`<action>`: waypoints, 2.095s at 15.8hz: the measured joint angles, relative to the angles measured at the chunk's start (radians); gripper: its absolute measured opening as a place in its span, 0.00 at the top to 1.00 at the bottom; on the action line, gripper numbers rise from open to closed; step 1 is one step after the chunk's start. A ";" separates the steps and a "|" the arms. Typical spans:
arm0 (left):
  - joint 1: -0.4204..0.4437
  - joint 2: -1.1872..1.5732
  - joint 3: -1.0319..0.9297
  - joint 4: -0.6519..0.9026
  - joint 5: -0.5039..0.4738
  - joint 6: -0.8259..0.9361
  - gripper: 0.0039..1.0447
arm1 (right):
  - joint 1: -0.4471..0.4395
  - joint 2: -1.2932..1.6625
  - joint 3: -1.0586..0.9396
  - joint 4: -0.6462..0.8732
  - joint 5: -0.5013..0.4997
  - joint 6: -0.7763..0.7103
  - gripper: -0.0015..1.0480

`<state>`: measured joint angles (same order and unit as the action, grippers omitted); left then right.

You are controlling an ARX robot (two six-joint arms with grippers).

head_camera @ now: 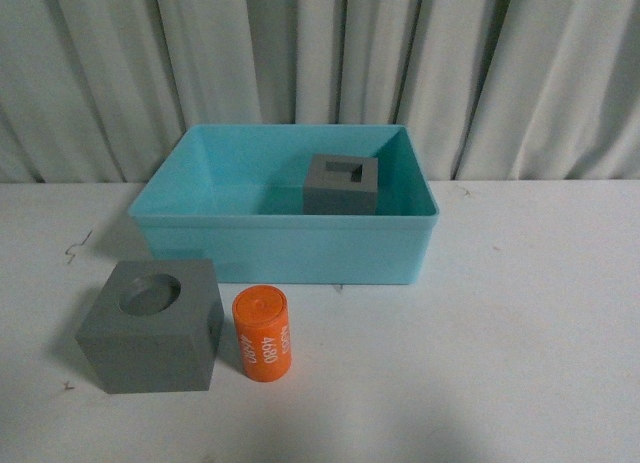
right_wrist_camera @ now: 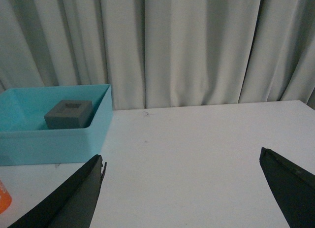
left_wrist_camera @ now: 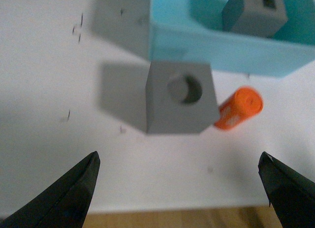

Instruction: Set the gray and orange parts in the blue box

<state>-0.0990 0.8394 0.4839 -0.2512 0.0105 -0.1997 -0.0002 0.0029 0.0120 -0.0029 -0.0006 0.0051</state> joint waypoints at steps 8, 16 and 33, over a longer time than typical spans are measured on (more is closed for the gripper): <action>-0.060 0.536 0.246 0.249 -0.095 0.117 0.06 | 0.000 0.000 0.000 0.000 0.000 0.000 0.06; -0.024 0.810 0.278 0.343 -0.137 0.208 0.06 | 0.000 0.000 0.000 0.000 0.000 0.000 0.06; -0.053 1.002 0.353 0.364 -0.128 0.176 0.57 | 0.000 0.000 0.000 0.000 0.000 0.000 0.06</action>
<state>-0.1516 1.8416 0.8371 0.1123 -0.1173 -0.0235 -0.0002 0.0029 0.0120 -0.0032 -0.0002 0.0051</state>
